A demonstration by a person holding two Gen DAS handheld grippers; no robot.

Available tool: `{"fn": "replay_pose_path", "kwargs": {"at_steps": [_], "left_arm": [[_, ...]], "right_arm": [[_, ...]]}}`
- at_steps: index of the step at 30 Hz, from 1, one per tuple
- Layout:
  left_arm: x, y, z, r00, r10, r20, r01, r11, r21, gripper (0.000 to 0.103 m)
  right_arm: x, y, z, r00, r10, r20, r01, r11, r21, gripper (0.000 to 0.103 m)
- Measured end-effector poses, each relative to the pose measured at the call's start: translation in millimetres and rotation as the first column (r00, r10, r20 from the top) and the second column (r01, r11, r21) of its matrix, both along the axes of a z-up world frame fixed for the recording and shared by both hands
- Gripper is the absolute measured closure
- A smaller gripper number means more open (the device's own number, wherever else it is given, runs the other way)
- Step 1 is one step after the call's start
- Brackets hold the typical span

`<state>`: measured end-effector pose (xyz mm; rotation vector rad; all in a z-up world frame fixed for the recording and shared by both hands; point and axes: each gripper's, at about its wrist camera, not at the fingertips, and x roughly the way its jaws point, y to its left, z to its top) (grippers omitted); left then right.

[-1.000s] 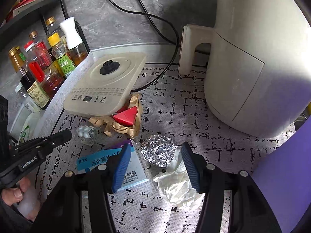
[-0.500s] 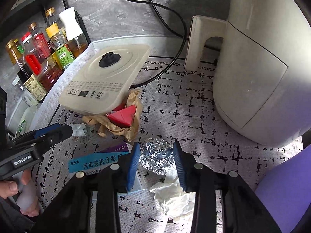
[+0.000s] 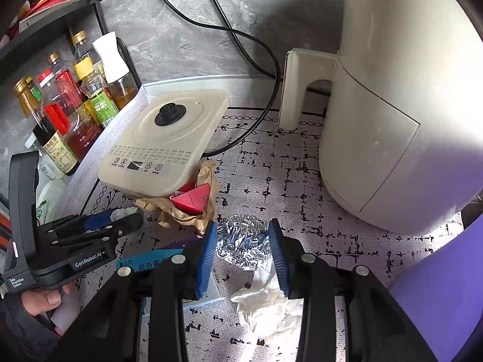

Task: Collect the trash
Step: 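Grasp the white blister pack with the left gripper while the right grasps the foil ball, then carry the blister pack and foil ball over the bucket and open both grippers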

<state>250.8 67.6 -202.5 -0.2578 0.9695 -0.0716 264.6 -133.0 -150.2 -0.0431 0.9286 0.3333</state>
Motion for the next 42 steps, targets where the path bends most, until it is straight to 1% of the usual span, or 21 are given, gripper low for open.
{"fn": "replay_pose_path", "kwargs": {"at_steps": [3,7,15,18,23,28,31,36,37,38,40,42], "left_arm": [[-7.6,1.5,10.2,1.0,0.004,0.02,-0.004,1.0,0.0,0.059],[-21.6,3.2,30.2,0.998,0.008,0.067,-0.007,1.0,-0.006,0.059],[-53.7,0.2,80.3,0.983,0.002,0.183,0.004,1.0,-0.03,0.058],[-65.3,-4.5,95.6,0.976,-0.004,0.22,0.013,0.999,-0.039,0.058],[-74.9,-21.6,114.7,0.968,-0.024,0.25,0.039,0.998,-0.052,0.058],[-76.2,-44.7,130.9,0.96,-0.062,0.271,0.081,0.995,-0.058,0.058],[-76.9,-61.6,142.0,0.952,-0.091,0.292,0.113,0.992,-0.056,0.058],[-77.5,-89.9,158.0,0.936,-0.142,0.323,0.167,0.985,-0.051,0.058],[-77.5,-95.5,161.2,0.932,-0.151,0.329,0.177,0.983,-0.05,0.058],[-78.0,-101.2,164.2,0.928,-0.162,0.334,0.189,0.981,-0.05,0.058],[-78.4,-113.1,169.9,0.921,-0.182,0.345,0.211,0.976,-0.048,0.058],[-78.5,-125.4,174.3,0.914,-0.202,0.353,0.233,0.971,-0.049,0.058]], "right_arm": [[-7.6,0.4,10.9,1.0,0.007,0.018,-0.007,1.0,0.017,0.068],[-20.3,1.9,31.5,0.998,0.018,0.064,-0.02,0.999,0.035,0.068],[-53.3,-16.9,92.5,0.982,-0.001,0.189,-0.016,0.996,0.087,0.068],[-64.4,-32.3,113.3,0.973,-0.027,0.23,0.002,0.994,0.106,0.068],[-82.0,-61.0,140.7,0.957,-0.075,0.279,0.042,0.992,0.123,0.068],[-90.3,-93.0,156.6,0.942,-0.128,0.309,0.094,0.988,0.124,0.068],[-97.5,-116.0,164.4,0.929,-0.171,0.327,0.134,0.982,0.132,0.068],[-108.0,-157.1,173.8,0.899,-0.249,0.36,0.223,0.968,0.113,0.066],[-110.0,-166.3,175.0,0.887,-0.282,0.365,0.261,0.959,0.107,0.052],[-113.9,-177.1,176.9,0.873,-0.314,0.372,0.291,0.949,0.118,0.035],[-122.5,-197.0,179.9,0.853,-0.355,0.383,0.323,0.935,0.147,0.03],[-128.5,-211.1,180.0,0.844,-0.376,0.382,0.347,0.927,0.145,0.029]]}}
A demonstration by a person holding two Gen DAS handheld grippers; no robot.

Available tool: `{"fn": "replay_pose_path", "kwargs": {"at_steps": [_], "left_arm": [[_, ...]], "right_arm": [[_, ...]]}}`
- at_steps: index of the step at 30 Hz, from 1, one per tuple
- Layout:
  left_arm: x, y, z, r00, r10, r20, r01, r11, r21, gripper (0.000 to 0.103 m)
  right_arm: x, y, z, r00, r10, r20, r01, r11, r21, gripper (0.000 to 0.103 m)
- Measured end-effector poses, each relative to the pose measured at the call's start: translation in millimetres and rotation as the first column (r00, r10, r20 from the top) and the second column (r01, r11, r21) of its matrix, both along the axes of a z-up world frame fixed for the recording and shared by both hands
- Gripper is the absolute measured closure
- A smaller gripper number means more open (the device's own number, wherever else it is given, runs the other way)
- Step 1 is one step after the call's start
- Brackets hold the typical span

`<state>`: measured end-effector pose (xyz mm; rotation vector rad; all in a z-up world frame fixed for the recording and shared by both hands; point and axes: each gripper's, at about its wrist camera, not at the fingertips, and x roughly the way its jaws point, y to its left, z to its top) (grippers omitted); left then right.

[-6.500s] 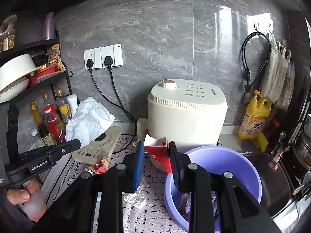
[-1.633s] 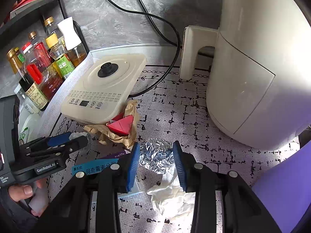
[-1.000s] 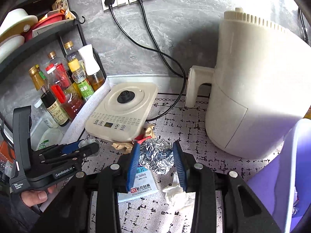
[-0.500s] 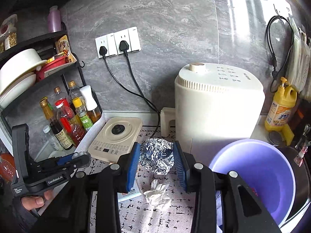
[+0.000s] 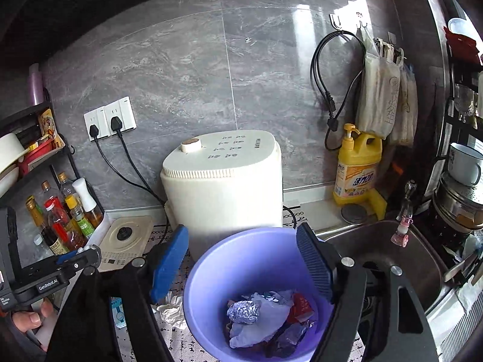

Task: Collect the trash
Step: 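Carry the blister pack and foil ball over the bucket and open both grippers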

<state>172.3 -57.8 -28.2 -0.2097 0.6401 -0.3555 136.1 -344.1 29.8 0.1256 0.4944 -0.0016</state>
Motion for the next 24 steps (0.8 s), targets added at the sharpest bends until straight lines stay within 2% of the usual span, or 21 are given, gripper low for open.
{"fn": "replay_pose_path", "kwargs": {"at_steps": [8,17,24], "left_arm": [[-1.9,-50.8,14.1,0.995,-0.091,0.029,0.091,0.996,0.004,0.058],[-4.5,-113.5,22.3,0.978,-0.205,0.04,0.204,0.979,0.024,0.058],[-7.2,-159.7,20.1,0.959,-0.28,0.032,0.279,0.96,0.033,0.058]], "right_arm": [[-28.8,-47.5,-7.2,0.997,-0.079,-0.014,0.079,0.996,0.031,0.021],[-56.9,-86.7,-12.4,0.989,-0.148,-0.019,0.148,0.987,0.053,0.011],[-80.4,-117.1,-20.8,0.979,-0.201,-0.039,0.203,0.977,0.066,0.01]]}}
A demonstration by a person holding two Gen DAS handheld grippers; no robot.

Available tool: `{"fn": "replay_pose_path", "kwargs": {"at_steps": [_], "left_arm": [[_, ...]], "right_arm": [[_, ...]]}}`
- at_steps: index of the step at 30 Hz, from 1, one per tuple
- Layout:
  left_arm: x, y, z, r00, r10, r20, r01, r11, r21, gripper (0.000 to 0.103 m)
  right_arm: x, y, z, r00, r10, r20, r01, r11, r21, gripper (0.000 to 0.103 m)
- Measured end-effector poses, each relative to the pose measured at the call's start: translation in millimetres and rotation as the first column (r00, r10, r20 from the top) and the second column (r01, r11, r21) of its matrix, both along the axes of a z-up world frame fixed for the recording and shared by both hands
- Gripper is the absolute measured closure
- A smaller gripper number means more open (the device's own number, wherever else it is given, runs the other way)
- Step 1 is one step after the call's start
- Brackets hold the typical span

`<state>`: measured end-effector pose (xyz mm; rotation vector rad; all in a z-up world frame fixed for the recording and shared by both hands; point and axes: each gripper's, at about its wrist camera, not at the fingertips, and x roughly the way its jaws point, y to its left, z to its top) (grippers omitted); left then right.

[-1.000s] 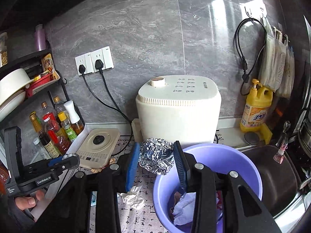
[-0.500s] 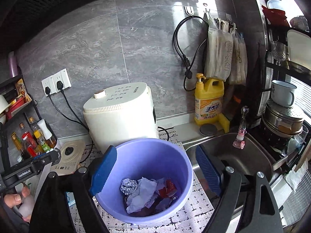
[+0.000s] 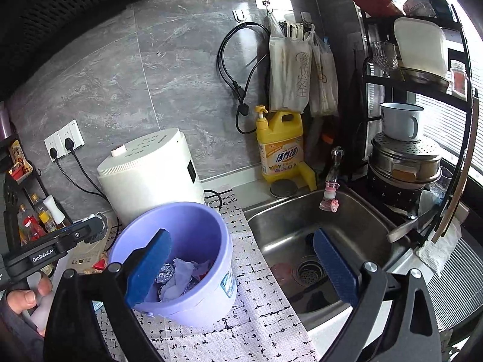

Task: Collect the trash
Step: 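Carry the blister pack and foil ball over the bucket and open both grippers, then withdraw both tools from the bucket back toward the counter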

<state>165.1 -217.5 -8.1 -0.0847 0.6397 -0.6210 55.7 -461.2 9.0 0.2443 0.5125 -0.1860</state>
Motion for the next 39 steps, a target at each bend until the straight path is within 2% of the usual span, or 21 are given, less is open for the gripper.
{"fn": "replay_pose_path", "kwargs": {"at_steps": [3,4,5,6,7,8,13,19,32,39], "left_arm": [[0.4,-14.0,-1.5,1.0,-0.027,-0.011,0.027,1.0,-0.013,0.055],[0.6,-18.5,-1.8,0.999,-0.036,-0.016,0.036,0.999,-0.021,0.048],[-0.2,-21.3,-2.0,0.999,-0.035,-0.015,0.035,0.999,-0.026,0.029],[-1.9,-24.0,-1.4,1.0,-0.028,-0.006,0.028,0.999,-0.03,0.017],[-4.2,-25.2,-0.6,1.0,-0.022,0.006,0.022,0.999,-0.028,0.01],[-6.1,-26.6,0.1,1.0,-0.014,0.015,0.014,1.0,-0.02,0.006],[-8.0,-12.7,-2.6,0.999,0.046,0.011,-0.046,0.999,0.008,0.006],[-7.3,28.0,-8.1,0.989,0.148,-0.005,-0.148,0.989,0.026,0.006],[-10.7,137.7,-20.3,0.942,0.334,-0.027,-0.333,0.942,0.04,0.006],[-11.6,193.4,-33.4,0.917,0.394,-0.061,-0.393,0.919,0.024,0.006]], "right_arm": [[-8.8,-11.2,-2.9,1.0,-0.019,-0.006,0.019,1.0,0.008,0.01],[-11.0,-13.7,-3.7,1.0,-0.023,-0.007,0.023,1.0,0.009,0.01],[-13.4,-16.5,-4.7,1.0,-0.026,-0.009,0.026,1.0,0.01,0.01],[-15.2,-18.7,-5.4,1.0,-0.026,-0.011,0.026,1.0,0.014,0.009],[-16.0,-20.3,-6.4,1.0,-0.023,-0.013,0.023,1.0,0.018,0.009],[-16.7,-21.1,-7.6,1.0,-0.02,-0.017,0.021,1.0,0.02,0.009],[-13.0,-16.5,-14.3,0.999,0.016,-0.03,-0.015,0.999,0.043,0.008],[6.1,11.7,-21.3,0.994,0.105,-0.038,-0.103,0.993,0.051,0.008],[43.3,99.6,-18.9,0.962,0.271,-0.029,-0.269,0.962,0.048,0.008],[55.2,151.5,-19.7,0.935,0.351,-0.041,-0.349,0.936,0.043,0.015]]}}
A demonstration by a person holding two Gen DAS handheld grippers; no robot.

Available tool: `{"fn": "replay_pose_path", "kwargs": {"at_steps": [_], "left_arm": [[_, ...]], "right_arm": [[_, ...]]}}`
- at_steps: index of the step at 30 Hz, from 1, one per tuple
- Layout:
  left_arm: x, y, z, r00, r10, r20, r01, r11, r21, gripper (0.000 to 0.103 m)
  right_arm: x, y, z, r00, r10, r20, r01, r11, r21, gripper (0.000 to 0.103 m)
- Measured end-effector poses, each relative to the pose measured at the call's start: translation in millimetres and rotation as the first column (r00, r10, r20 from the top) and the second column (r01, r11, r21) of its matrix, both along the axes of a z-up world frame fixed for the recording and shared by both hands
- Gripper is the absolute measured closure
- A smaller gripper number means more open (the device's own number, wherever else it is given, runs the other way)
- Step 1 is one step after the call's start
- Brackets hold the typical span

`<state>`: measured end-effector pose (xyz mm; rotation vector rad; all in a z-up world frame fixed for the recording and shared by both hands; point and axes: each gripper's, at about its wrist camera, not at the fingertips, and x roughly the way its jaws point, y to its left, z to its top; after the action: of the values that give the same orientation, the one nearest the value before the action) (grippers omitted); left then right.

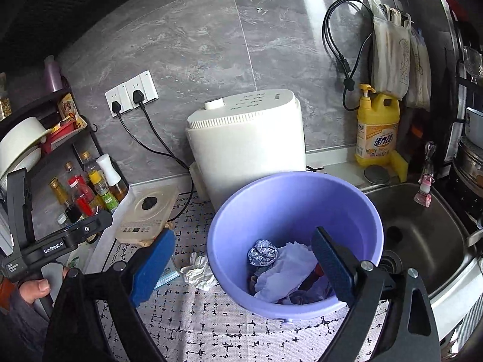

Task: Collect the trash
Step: 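Withdraw both tools from the bucket back toward the counter, then grasp the red wrapper with the left gripper while the right grasps the crumpled tissue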

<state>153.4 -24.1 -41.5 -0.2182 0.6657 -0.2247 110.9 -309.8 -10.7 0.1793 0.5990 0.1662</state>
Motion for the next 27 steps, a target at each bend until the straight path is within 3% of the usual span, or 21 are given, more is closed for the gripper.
{"fn": "replay_pose_path", "kwargs": {"at_steps": [11,15,21,27], "left_arm": [[12.7,44.6,-23.6,0.997,-0.043,-0.067,0.045,0.999,0.027,0.043],[24.0,51.0,-31.9,0.992,-0.088,-0.089,0.092,0.995,0.045,0.062],[44.7,50.5,-45.8,0.975,-0.184,-0.123,0.193,0.979,0.069,0.07],[70.8,37.2,-63.5,0.946,-0.283,-0.159,0.304,0.943,0.132,0.074]], "right_arm": [[10.1,67.8,-10.1,0.997,0.071,-0.027,-0.071,0.997,-0.001,0.031],[10.9,89.6,-16.8,0.996,0.076,-0.044,-0.077,0.997,-0.018,0.036],[8.2,108.5,-29.5,0.997,0.031,-0.069,-0.033,0.999,-0.033,0.039],[7.3,117.6,-49.9,0.993,-0.036,-0.111,0.031,0.998,-0.053,0.042]]}}
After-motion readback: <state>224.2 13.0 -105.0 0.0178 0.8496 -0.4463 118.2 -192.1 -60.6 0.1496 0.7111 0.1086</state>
